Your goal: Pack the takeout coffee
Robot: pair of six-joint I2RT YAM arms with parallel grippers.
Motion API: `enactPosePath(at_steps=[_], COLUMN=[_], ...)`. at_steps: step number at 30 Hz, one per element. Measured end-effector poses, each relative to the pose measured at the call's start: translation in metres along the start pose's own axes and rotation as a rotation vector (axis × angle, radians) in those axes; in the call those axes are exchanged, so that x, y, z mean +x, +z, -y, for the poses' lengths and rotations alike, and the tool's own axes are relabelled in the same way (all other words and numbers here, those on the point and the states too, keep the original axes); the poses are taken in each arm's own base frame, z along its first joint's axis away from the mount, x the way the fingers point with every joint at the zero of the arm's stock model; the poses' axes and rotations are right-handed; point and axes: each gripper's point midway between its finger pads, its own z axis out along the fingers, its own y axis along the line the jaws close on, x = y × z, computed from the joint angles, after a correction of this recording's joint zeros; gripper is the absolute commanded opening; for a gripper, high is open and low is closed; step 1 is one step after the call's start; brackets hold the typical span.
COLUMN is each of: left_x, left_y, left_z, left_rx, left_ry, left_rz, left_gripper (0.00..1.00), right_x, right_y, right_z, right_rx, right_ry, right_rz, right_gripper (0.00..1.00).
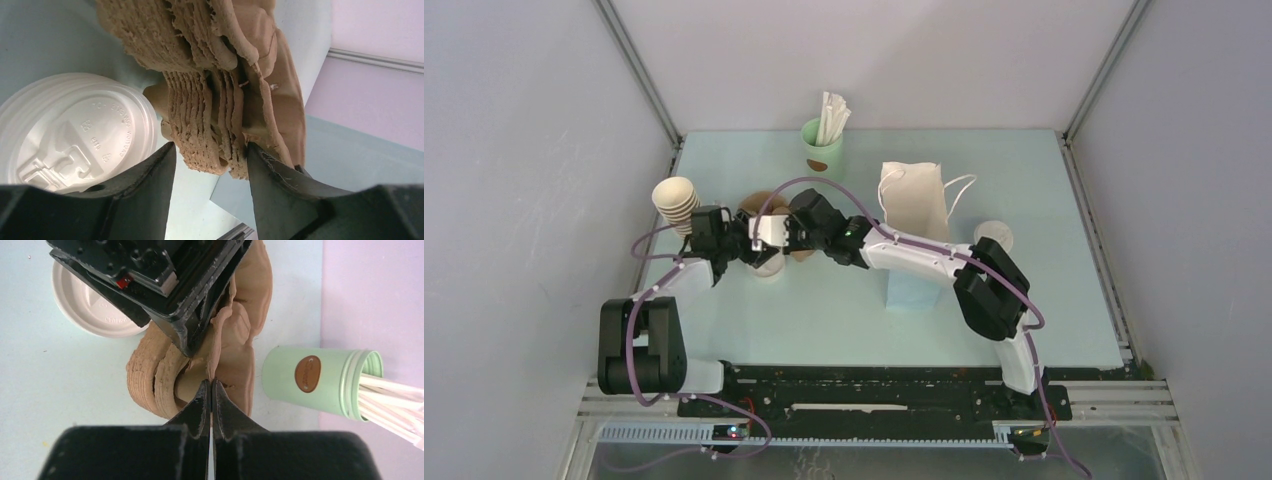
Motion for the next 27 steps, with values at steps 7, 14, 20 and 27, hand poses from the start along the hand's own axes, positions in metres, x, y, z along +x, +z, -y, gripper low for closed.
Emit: enactPosePath(at_steps=[7,14,20,27], left_x=[-0.002,-0.001,-0.001,0.003], left_y=[0.002,0.003,0.004,0.005], left_z=[-0.004,-0.005,-0.002,-0.001], left_rx=[-0.013,-0.016,-0.010,-0.004], left_ry=[0.012,0.021,0.038,0.061], left_rz=[0.008,0.001,-0.003,-0.016], left_gripper=[0.57,0.55,0.56,0.58], right_x=[-0.012,-0.012,-0.014,-0.011], right_y=[-0.006,-0.008,-0.010,-0.018], right_z=[0.001,0.001,0.001,0.000], right_rx=[0.026,0.032,0.045,0.052], right_ry=[-0.061,-0.078,-0.094,-0.093], right_rz=[-0.020,-0.038,-0.050,-0.040], right_gripper=[0.00,0.00,0.00,0.00])
